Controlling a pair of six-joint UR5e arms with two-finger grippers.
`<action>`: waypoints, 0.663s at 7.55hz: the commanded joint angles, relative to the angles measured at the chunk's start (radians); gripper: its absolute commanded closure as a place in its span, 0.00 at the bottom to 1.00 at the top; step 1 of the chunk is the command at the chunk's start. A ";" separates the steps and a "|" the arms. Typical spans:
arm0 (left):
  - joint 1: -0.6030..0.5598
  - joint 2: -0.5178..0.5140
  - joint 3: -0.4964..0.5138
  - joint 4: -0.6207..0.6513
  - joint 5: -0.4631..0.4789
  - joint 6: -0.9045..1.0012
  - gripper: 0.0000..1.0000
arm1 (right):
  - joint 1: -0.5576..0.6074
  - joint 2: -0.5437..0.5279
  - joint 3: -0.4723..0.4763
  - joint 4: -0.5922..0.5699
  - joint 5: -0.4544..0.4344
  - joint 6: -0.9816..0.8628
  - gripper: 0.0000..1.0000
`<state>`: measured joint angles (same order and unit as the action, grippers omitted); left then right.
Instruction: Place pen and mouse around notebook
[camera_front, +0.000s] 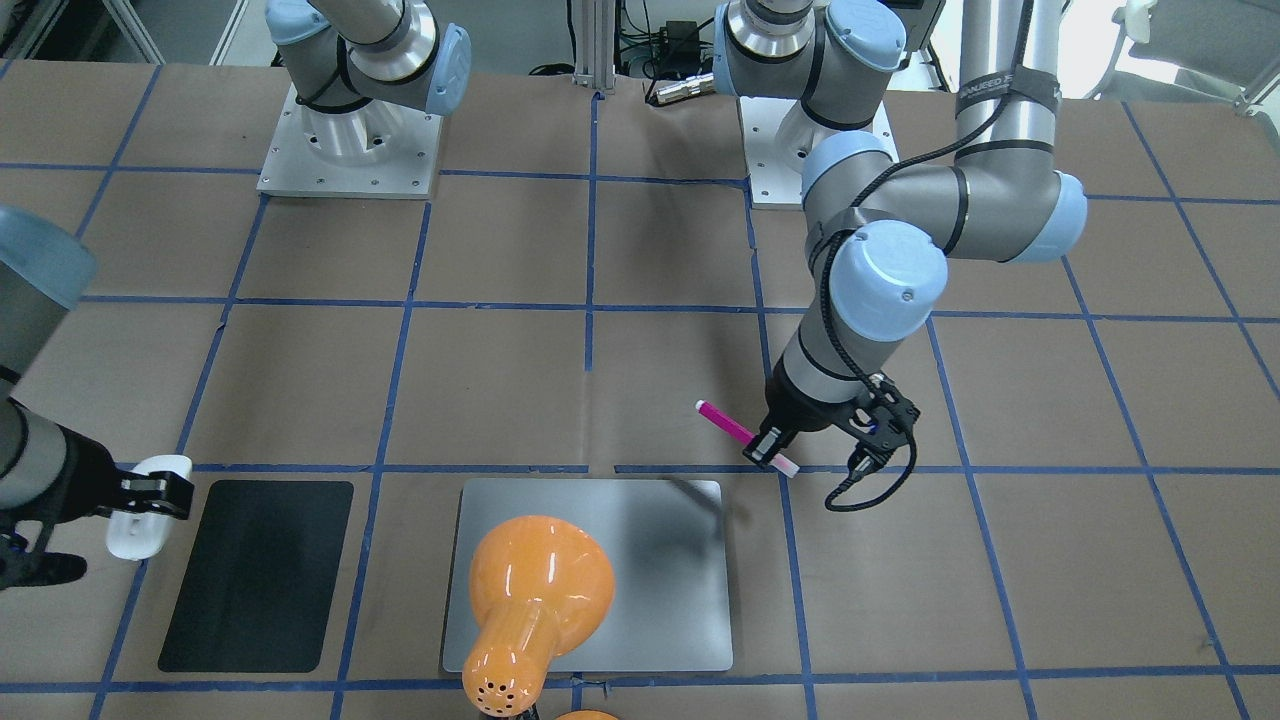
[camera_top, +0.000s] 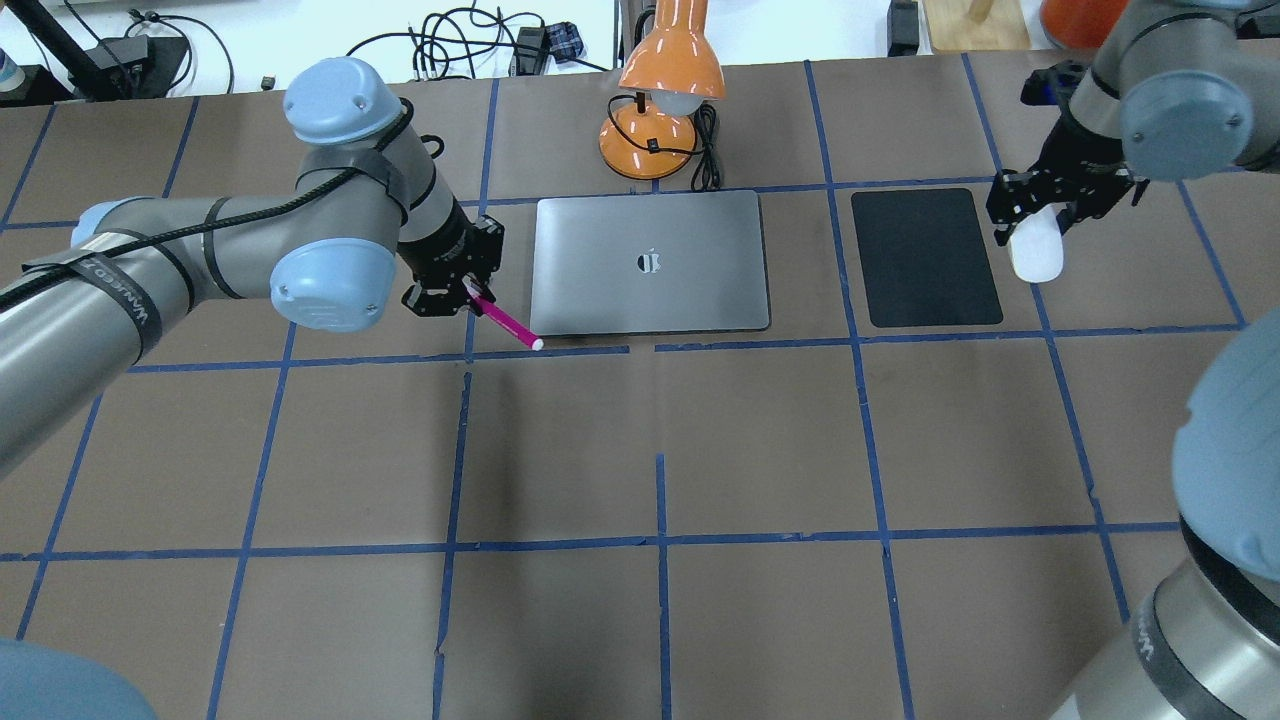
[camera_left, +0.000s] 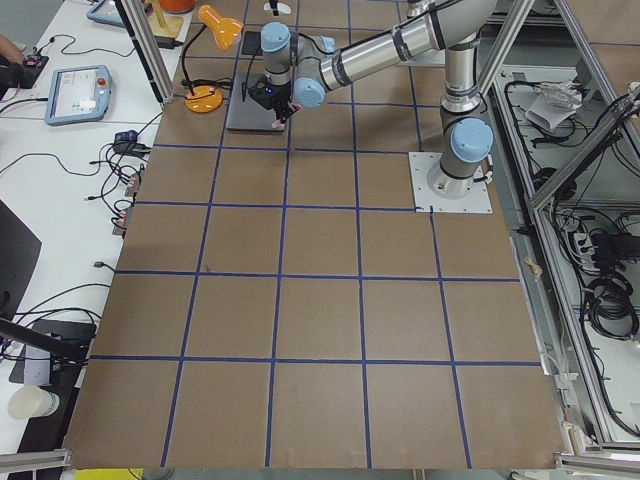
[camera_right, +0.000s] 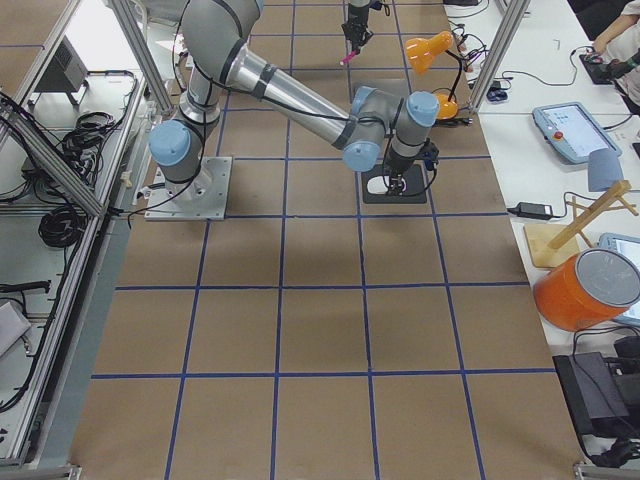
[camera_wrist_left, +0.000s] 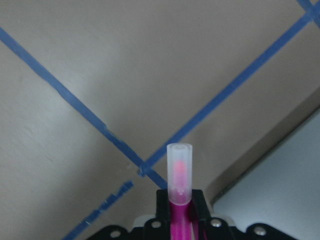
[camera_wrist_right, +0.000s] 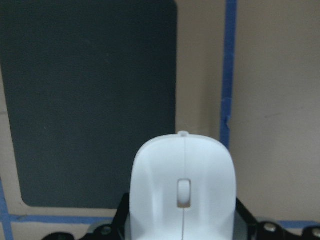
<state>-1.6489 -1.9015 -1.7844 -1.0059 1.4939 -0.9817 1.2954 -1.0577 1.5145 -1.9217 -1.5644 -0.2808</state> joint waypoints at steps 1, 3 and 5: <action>-0.104 -0.027 -0.007 0.007 -0.011 -0.178 1.00 | 0.111 0.053 -0.014 -0.008 0.014 0.156 0.78; -0.164 -0.068 0.000 0.012 -0.017 -0.351 1.00 | 0.128 0.099 -0.005 -0.013 0.014 0.160 0.78; -0.206 -0.102 0.004 0.082 -0.015 -0.443 1.00 | 0.127 0.108 -0.031 -0.023 0.012 0.155 0.76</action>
<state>-1.8312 -1.9811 -1.7815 -0.9729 1.4793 -1.3536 1.4213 -0.9594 1.4989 -1.9383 -1.5509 -0.1266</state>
